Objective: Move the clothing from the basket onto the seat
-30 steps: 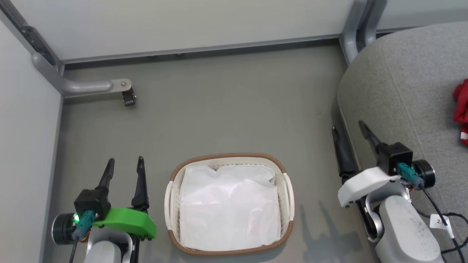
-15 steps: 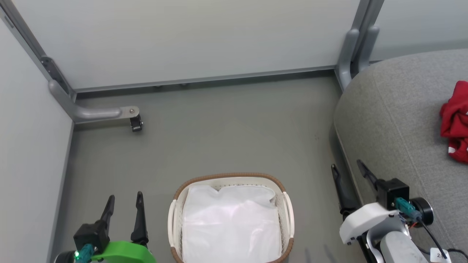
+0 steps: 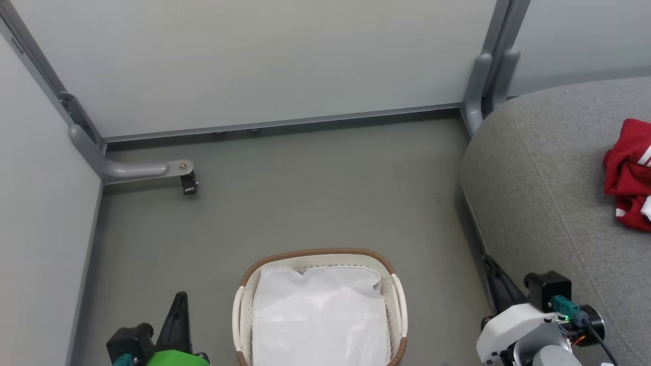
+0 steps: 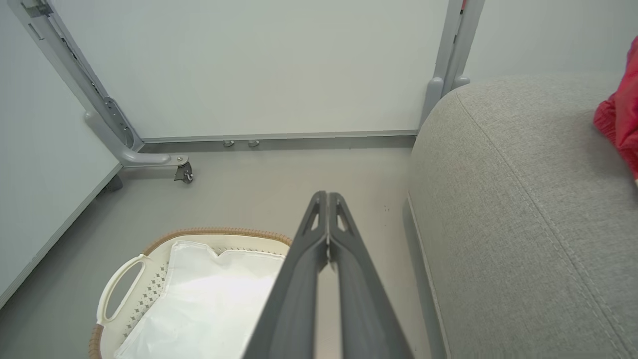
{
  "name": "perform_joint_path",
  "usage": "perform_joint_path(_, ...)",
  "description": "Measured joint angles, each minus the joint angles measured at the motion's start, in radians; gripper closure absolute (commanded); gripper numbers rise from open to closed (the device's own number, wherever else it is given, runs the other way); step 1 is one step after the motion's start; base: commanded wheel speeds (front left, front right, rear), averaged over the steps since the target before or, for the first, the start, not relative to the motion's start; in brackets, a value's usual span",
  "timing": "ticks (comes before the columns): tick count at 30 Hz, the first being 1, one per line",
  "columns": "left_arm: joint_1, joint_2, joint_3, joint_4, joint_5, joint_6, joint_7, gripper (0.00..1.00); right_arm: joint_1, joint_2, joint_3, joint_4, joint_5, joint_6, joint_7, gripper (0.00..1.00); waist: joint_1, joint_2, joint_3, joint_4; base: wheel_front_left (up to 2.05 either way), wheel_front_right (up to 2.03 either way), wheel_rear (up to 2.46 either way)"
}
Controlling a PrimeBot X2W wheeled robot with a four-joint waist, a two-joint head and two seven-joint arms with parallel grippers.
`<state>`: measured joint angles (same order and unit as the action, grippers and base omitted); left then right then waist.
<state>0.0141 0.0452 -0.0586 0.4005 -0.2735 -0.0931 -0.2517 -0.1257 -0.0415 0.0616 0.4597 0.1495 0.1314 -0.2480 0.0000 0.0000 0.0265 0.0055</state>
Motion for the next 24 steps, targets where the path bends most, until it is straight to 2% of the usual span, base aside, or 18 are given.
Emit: perform_joint_path(24, -0.014, 0.0, 0.052, -0.042, -0.403, -0.009, 0.109, 1.0, 0.001, -0.001, -0.051, -0.063, 0.436, 0.0, 0.107, 1.0, 0.0, 0.0, -0.004, -0.001, 0.0, 0.0, 0.0)
